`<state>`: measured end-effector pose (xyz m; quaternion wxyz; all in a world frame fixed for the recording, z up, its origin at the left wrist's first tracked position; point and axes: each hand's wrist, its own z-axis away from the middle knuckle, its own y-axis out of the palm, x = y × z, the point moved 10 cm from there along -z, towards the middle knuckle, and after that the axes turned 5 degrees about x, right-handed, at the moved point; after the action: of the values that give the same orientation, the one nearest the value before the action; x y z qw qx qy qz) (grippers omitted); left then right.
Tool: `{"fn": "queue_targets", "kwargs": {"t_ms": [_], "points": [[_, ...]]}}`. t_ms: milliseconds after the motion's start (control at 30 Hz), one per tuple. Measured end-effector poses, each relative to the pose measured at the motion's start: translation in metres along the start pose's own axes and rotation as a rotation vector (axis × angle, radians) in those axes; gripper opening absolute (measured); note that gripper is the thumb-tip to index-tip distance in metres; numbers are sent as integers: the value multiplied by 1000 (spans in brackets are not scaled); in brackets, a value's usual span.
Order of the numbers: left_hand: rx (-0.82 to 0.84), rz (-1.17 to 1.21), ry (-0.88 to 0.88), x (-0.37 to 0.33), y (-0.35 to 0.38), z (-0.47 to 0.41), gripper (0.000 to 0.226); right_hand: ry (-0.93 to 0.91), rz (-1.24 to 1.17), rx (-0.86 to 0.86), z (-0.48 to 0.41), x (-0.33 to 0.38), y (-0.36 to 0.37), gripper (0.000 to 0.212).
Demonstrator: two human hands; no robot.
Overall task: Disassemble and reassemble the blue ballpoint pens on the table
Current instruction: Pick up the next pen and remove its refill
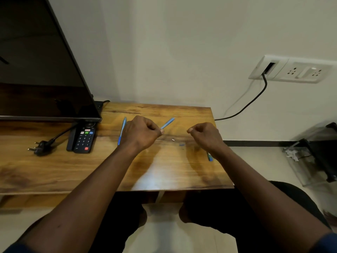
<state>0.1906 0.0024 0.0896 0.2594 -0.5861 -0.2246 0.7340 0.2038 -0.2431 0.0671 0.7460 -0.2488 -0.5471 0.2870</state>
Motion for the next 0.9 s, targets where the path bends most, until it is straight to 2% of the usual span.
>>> {"fn": "queue_targets", "kwargs": {"t_ms": [167,267,400,533,667,833,900], "points": [[55,-186,-67,9,17,5,20,72,327,-48,17,-39,-31,35],[65,-252,-109,13,27,4,27,117,390,-9,21,-56,-29,47],[82,-329,-123,14,42,-3,35,124,418,24,27,-66,-16,42],[155,-414,-145,17,58,-6,50,108,354,18,26,-68,-14,30],[211,-424,-181,22,65,-6,66,106,279,66,22,-67,-16,32],[163,-490,-165,19,55,-1,77,130,120,44,21,-73,-19,33],[103,-578,-114,11,50,4,78,179,-68,44,19,-81,-18,36]]}}
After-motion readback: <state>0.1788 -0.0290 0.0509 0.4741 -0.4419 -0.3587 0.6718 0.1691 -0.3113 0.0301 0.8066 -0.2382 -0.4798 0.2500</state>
